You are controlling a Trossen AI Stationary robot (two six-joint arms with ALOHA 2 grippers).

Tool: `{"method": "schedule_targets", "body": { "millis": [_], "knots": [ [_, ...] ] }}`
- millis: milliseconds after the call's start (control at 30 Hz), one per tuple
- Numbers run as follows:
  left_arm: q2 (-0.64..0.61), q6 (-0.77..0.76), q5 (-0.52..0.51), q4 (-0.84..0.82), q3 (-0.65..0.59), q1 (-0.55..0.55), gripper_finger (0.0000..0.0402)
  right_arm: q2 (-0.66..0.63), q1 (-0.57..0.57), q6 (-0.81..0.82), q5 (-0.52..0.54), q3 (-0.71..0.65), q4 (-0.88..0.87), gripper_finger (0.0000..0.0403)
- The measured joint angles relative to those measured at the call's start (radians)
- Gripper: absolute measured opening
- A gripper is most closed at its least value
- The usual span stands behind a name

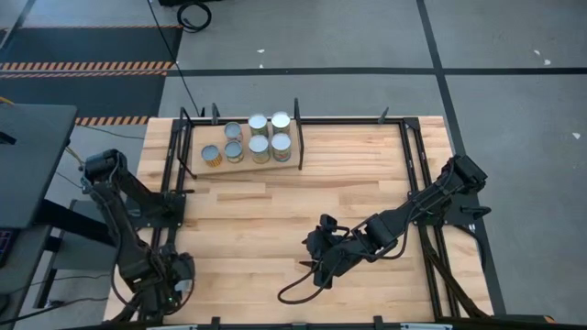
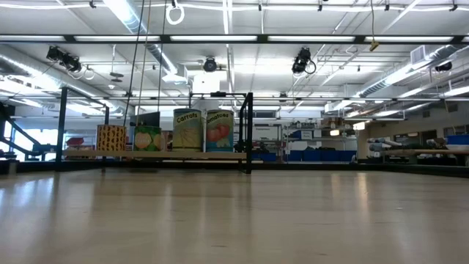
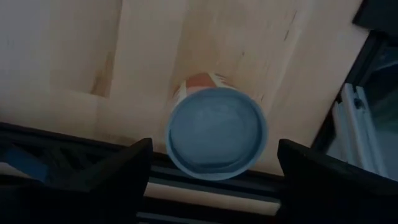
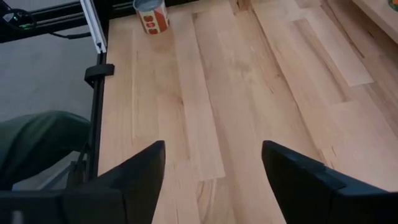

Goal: Pick and place cans onto a shelf
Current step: Put the canned diced tomatoes on the shelf

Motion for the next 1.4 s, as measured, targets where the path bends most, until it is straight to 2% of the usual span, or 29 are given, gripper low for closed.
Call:
{"method": "schedule_targets", "body": {
  "millis": [100, 233, 333, 700, 1033, 1133, 1400],
  "knots": [
    [0.000, 0.000, 0.009, 0.009, 0.000, 0.005, 0.0338, 0.000, 0.000, 0.000, 0.000, 0.000, 0.000, 0.0278],
    [0.000, 0.000, 0.006, 0.009, 0.000, 0.003, 0.0298, 0.000, 0.000, 0.000, 0.000, 0.000, 0.000, 0.0277],
    [0.000, 0.000, -0.012, 0.011, 0.000, -0.007, 0.0288, 0.000, 0.000, 0.000, 0.000, 0.000, 0.002, 0.0278],
    [0.000, -0.006, -0.022, -0.004, 0.000, -0.015, 0.0362, 0.000, 0.000, 0.000, 0.000, 0.000, 0.003, 0.0280],
    [0.047, 0.037, -0.033, 0.021, 0.000, -0.016, 0.0366, 0.000, 0.000, 0.000, -0.007, 0.000, 0.003, 0.0280],
    [0.066, 0.054, 0.011, 0.007, 0.000, -0.006, 0.0366, 0.000, 0.000, -0.001, -0.007, 0.000, 0.003, 0.0280],
    [0.070, 0.052, -0.008, 0.008, 0.001, -0.009, 0.0366, 0.000, 0.000, -0.001, -0.009, 0.000, 0.004, 0.0280]
  ]
}}
